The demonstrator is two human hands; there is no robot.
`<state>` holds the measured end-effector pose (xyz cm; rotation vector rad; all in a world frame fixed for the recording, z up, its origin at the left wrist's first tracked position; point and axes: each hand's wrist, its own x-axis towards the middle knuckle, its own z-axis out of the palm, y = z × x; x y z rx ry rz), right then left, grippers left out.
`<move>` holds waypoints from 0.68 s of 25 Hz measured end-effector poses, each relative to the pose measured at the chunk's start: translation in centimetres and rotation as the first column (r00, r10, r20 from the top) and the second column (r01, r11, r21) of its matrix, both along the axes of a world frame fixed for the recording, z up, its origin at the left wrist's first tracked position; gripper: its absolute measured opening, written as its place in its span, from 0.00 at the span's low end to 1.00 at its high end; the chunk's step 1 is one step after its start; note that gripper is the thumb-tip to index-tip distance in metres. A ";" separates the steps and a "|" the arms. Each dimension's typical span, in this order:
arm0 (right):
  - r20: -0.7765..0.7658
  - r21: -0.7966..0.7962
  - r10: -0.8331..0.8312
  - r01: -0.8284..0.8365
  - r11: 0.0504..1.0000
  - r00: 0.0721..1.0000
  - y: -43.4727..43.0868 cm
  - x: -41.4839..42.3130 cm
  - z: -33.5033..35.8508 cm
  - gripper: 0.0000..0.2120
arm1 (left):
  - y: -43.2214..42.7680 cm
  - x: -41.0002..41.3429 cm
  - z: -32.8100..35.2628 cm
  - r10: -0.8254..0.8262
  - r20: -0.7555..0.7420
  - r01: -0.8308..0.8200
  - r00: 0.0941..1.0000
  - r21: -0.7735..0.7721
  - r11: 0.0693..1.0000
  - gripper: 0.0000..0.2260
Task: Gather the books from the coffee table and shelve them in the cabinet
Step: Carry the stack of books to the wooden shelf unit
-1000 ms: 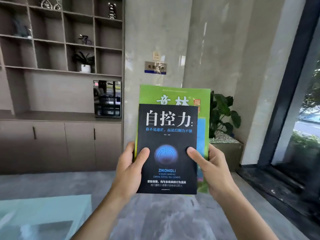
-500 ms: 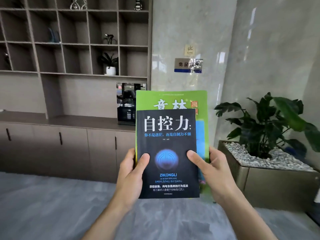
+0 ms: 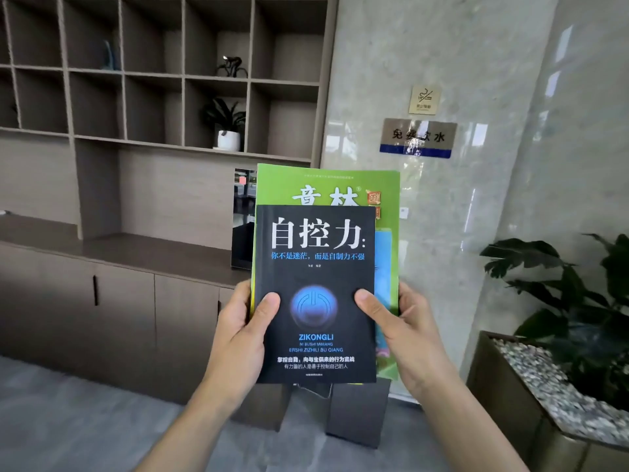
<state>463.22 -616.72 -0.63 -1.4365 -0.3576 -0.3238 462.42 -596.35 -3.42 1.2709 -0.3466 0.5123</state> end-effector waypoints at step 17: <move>-0.049 0.025 0.464 -0.464 0.886 0.884 15.9 56.5 0.0 0.04 | 13.4 47.4 0.4 0.517 -0.037 -0.516 0.855 0.030 0.856 0.09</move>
